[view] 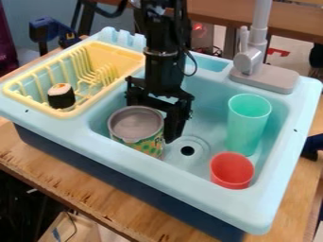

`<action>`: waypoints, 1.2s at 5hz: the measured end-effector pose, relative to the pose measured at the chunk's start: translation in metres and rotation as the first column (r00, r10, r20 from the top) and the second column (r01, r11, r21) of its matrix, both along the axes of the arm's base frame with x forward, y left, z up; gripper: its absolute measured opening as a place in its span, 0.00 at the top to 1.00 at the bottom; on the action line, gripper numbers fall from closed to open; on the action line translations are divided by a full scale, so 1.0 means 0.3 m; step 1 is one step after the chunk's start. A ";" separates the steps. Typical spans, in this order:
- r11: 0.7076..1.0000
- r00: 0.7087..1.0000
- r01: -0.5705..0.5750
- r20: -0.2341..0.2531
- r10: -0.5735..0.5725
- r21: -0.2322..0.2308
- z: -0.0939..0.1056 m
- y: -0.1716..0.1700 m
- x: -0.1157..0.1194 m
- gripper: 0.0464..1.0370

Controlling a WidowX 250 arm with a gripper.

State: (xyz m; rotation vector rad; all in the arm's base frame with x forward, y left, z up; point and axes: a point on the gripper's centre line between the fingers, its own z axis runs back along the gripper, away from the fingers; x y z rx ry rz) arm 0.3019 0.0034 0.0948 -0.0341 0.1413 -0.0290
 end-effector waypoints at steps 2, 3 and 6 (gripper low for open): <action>0.996 0.988 0.012 0.153 0.003 -0.091 0.052 0.007 0.045 0.04; 0.995 0.966 0.029 0.258 -0.004 -0.093 0.122 0.026 0.120 0.04; 0.995 0.981 0.075 0.173 -0.087 0.072 0.363 -0.040 -0.115 0.04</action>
